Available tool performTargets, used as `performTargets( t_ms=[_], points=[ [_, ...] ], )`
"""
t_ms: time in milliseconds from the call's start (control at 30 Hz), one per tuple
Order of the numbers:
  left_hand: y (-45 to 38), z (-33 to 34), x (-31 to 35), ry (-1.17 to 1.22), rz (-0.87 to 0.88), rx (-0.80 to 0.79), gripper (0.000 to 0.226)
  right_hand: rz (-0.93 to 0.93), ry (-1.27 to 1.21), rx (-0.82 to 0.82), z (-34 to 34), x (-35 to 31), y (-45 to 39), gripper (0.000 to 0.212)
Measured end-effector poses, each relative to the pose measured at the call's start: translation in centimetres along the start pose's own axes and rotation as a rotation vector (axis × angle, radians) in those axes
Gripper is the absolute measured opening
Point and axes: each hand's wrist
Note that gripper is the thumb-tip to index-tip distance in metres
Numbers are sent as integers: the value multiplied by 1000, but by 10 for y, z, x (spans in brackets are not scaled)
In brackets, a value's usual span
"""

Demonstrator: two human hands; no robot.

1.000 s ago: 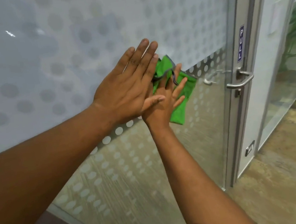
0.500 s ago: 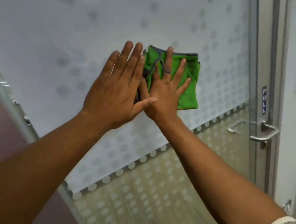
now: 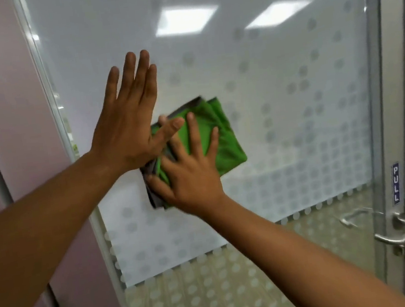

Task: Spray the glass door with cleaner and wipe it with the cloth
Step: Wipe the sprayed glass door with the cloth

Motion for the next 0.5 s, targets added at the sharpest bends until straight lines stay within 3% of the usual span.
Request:
performTargets(
  t_ms=[167, 300, 500],
  points=[
    [1, 5, -3, 95, -11, 57, 92, -101, 40, 25, -8, 33, -21, 58],
    [-1, 11, 0, 18, -46, 59, 87, 9, 60, 49, -22, 71, -72, 68],
    [-4, 18, 0, -153, -86, 5, 90, 258, 9, 88, -41, 142, -118, 65]
  ],
)
Point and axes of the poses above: each hand's wrist, its own y-axis away from the middle knuckle, its own z-axis out of the palm, x = y × z, and after that the axes turned 4 degrees about -z, right-handed
